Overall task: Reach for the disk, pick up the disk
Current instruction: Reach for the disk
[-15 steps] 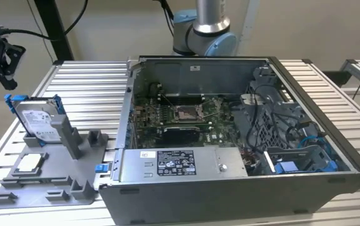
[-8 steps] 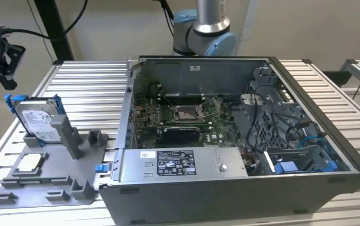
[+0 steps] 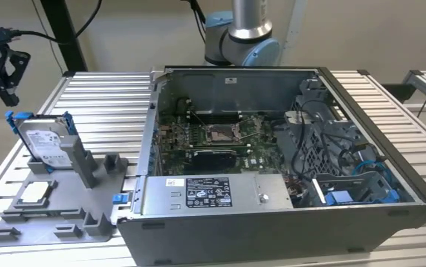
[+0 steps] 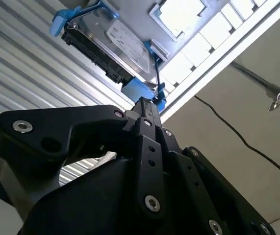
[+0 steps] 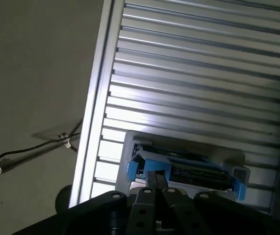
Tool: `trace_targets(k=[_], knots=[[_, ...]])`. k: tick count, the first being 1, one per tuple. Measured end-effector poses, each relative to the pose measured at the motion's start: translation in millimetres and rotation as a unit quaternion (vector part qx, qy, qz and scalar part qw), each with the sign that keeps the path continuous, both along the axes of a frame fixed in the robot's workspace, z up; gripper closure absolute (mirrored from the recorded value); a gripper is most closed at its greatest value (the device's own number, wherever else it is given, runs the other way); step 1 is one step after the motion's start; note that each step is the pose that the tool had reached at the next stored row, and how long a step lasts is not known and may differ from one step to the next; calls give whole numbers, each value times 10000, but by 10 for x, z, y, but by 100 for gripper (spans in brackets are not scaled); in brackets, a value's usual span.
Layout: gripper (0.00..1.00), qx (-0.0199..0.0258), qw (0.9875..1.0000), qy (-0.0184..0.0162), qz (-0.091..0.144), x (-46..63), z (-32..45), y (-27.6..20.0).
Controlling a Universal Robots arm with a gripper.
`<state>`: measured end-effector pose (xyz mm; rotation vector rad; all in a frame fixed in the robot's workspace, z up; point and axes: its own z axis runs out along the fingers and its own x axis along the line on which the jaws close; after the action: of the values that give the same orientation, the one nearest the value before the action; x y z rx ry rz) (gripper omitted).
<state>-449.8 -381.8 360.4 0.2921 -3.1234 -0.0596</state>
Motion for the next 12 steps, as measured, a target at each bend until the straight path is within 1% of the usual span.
trace_targets(k=[3,6,8,12], knots=[[100,0,9998,1,204,0,1,0],[100,0,9991,1,418,0,0,0],[100,0,9983,1,590,0,1,0],[100,-1,9957,1,923,1,1,0]])
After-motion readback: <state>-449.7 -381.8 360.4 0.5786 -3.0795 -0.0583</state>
